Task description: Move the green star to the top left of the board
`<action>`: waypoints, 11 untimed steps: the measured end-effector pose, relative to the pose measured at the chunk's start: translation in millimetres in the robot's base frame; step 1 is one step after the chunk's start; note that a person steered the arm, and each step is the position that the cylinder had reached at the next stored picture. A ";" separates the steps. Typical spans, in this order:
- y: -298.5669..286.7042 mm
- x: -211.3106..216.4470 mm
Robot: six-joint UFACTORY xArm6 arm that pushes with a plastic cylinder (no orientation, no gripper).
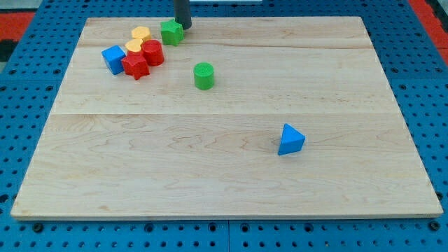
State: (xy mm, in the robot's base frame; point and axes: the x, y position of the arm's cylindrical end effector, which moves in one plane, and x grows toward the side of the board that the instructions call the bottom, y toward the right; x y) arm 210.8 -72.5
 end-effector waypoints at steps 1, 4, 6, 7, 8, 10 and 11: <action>48.5 4.0; -49.1 17.5; -37.0 -18.7; -35.2 -19.2; -54.5 -18.4; -146.1 -9.8; -139.2 2.8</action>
